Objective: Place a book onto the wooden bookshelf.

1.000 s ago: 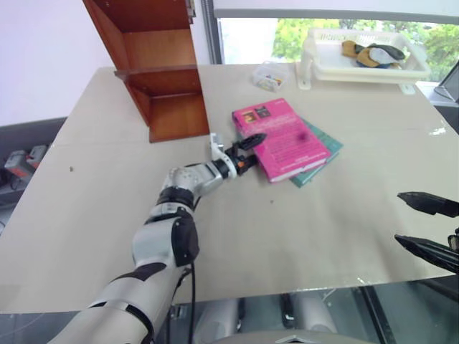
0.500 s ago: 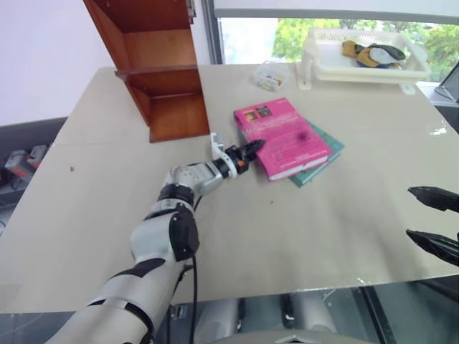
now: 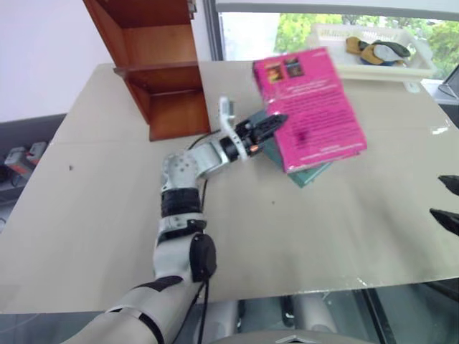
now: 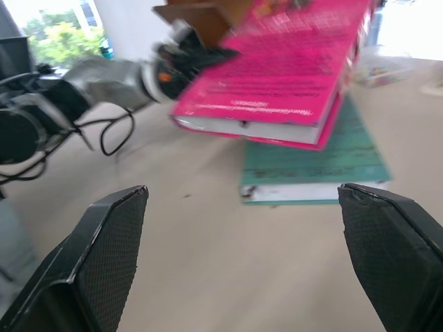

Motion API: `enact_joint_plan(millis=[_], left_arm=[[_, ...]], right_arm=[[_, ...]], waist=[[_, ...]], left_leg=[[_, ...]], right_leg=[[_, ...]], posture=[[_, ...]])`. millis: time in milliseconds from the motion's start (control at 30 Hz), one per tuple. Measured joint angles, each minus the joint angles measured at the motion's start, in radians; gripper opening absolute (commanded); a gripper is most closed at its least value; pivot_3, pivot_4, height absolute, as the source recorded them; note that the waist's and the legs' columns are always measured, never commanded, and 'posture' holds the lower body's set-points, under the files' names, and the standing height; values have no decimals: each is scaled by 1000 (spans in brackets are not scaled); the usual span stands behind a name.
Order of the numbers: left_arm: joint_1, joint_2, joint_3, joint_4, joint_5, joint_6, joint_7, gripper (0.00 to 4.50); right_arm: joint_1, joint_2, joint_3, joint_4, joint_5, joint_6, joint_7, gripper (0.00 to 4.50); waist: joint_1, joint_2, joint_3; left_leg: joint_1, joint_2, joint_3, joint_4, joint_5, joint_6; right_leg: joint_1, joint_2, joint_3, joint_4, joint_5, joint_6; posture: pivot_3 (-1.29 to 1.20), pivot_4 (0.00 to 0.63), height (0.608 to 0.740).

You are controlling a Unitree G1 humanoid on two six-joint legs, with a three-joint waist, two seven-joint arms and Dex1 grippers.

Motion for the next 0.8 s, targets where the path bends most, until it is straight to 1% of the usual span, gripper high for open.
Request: enact_joint_plan(millis=[67,167,233,267,300,367,400,433,500,600,633,733,800], left_arm=[[-48,26,-102,-91,68,-72,0,580],[-131,109,-289,-178,220,-219,-50,580],[-172,222,-450,-215,379,-355,-105,580],[-196,298,-538,-223,478,-435,-135,580],[-210,344,-584,-223,554,-493,-153,580],[-226,410,-638,-214,653,-575,-174,580],[-242,462,-677,-183,731,-648,-186,580],[-248,479,-688,-171,759,-669,-189,580],[-282,571,-737,-71,902,-827,-185,580],[-335,681,-749,38,1063,-998,-176,580],[-341,690,-748,43,1080,-1015,-176,580],[-355,745,-755,67,1169,-1111,-198,580],[-357,799,-768,104,1231,-1164,-221,580]], right_arm=[[-46,-18,-4,84,-3,-2,14,4500],[-115,-38,-10,167,6,2,34,4500],[-154,-57,-13,216,18,11,58,4500],[-180,-65,-21,248,27,17,71,4500],[-195,-69,-27,267,35,23,79,4500],[-213,-72,-27,287,40,31,90,4500],[-236,-72,-24,302,42,36,99,4500],[-243,-73,-23,306,43,38,103,4500],[-297,-73,7,333,40,37,108,4500],[-350,-73,51,377,22,32,117,4500],[-354,-73,55,383,19,31,120,4500],[-429,-76,102,433,-5,27,140,4500],[-465,-90,127,469,-26,22,159,4500]], waist=[[-1,1,0],[-4,2,-1],[-9,2,-1],[-12,2,-1],[-13,3,-1],[-12,3,-1],[-11,3,-1],[-11,3,-1],[-13,1,0],[-12,1,0],[-10,2,0],[-4,2,0],[-5,2,0]], left_leg=[[0,-1,1,0,0,0],[1,-1,3,-1,0,0],[2,0,6,-1,0,0],[3,0,8,-2,0,0],[3,1,8,-2,0,0],[3,2,8,-2,-1,3],[3,2,8,-1,-2,4],[3,2,8,-1,-2,5],[2,3,9,0,-2,5],[1,3,8,0,-2,4],[1,3,8,0,-1,4],[-1,2,7,1,-1,4],[-2,1,7,0,-2,4]], right_leg=[[0,2,0,0,0,0],[0,6,1,-1,0,0],[0,9,3,-1,0,0],[0,10,5,-1,0,0],[0,11,5,-1,0,0],[0,11,5,-1,0,0],[0,11,5,0,0,0],[0,11,5,-1,0,0],[-1,12,5,-1,0,0],[-2,11,4,-1,0,1],[-2,11,4,-1,0,1],[-3,9,2,-1,1,1],[-3,9,2,-1,0,2]], posture=[[0,150,740],[0,150,740],[0,150,740],[0,150,740],[0,150,740],[0,150,740],[0,150,740],[0,150,740],[0,150,740],[0,150,740],[0,150,740],[0,150,740],[0,150,740]])
